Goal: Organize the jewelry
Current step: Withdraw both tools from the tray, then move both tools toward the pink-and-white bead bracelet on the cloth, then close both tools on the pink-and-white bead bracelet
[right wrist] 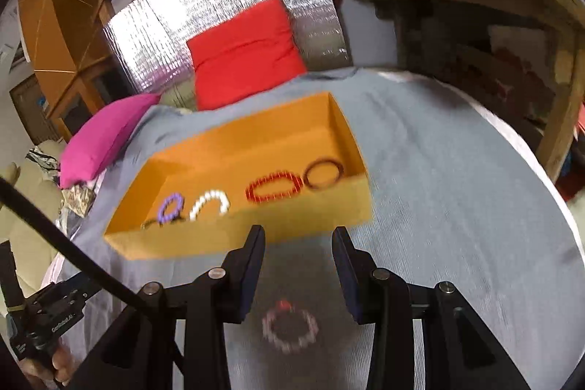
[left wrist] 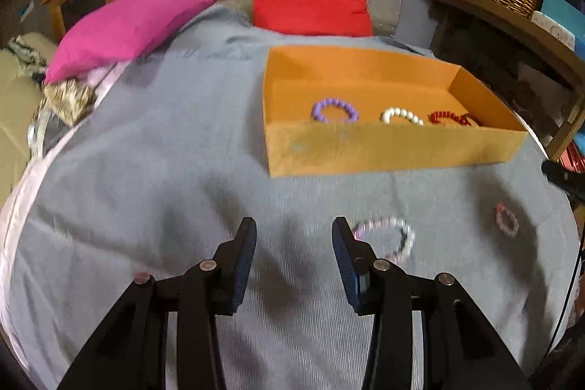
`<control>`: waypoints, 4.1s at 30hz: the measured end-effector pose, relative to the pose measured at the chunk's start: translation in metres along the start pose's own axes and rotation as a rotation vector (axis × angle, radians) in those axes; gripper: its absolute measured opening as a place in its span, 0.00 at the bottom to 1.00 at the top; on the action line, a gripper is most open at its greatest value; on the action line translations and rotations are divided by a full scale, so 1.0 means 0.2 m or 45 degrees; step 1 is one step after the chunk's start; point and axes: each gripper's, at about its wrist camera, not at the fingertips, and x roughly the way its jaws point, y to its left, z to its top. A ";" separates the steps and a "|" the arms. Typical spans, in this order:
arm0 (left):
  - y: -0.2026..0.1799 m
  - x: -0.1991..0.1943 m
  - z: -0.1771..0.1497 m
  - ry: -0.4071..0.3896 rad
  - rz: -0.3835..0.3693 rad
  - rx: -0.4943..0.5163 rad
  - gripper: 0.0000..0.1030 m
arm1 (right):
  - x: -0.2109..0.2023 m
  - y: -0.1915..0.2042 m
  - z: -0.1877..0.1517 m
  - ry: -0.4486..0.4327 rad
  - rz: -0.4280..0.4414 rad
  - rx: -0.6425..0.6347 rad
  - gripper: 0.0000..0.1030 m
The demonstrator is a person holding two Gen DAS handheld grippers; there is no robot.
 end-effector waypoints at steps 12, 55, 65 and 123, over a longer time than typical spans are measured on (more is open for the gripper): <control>-0.13 0.01 -0.17 0.106 -0.035 0.061 0.43 | -0.05 0.06 -0.23 0.121 0.005 -0.075 0.41; -0.10 0.03 -0.09 0.061 0.056 0.121 0.52 | 0.10 0.04 -0.17 0.200 -0.074 0.077 0.41; -0.10 0.02 -0.09 0.054 0.058 0.125 0.53 | 0.10 0.03 -0.16 0.210 -0.072 0.089 0.41; -0.19 0.19 -0.05 0.138 -0.059 0.105 0.53 | 0.21 0.02 -0.21 0.223 -0.144 -0.044 0.31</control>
